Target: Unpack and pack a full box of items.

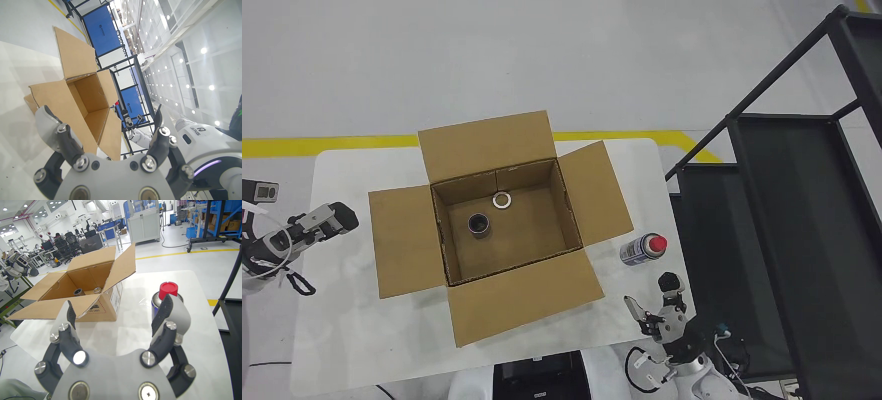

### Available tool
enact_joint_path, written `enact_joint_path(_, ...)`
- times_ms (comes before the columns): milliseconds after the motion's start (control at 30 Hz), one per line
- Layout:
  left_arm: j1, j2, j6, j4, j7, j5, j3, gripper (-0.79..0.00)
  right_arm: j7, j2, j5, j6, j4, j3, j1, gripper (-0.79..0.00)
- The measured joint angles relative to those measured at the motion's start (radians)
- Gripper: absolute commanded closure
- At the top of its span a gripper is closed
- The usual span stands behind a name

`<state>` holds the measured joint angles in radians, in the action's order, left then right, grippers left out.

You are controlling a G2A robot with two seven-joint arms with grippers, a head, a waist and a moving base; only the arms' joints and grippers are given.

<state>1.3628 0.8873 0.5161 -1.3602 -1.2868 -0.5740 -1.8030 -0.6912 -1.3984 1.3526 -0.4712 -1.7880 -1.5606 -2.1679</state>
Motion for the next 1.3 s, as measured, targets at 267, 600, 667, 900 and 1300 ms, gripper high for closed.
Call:
enact_joint_path(267, 0.000, 0.000, 0.000, 0.000, 0.000, 0.000, 0.000, -0.785, 0.237, 0.001, -0.083, 0.011, -0.130, 0.078, 0.030, -0.785)
enact_joint_path(600, 0.000, 0.000, 0.000, 0.000, 0.000, 0.000, 0.000, -0.785, 0.636, 0.005, -0.153, 0.075, -0.277, 0.162, 0.140, -0.785)
enact_joint_path(667, 0.000, 0.000, 0.000, 0.000, 0.000, 0.000, 0.000, -0.785, 0.717, 0.007, -0.153, 0.090, -0.309, 0.167, 0.181, -0.785)
enact_joint_path(900, 0.000, 0.000, 0.000, 0.000, 0.000, 0.000, 0.000, -0.785, 0.957, 0.014, -0.140, 0.070, -0.332, 0.239, 0.293, -0.785)
enact_joint_path(1300, 0.000, 0.000, 0.000, 0.000, 0.000, 0.000, 0.000, -0.785, 1.387, 0.006, -0.450, 0.106, -0.174, 0.370, 0.650, -0.785)
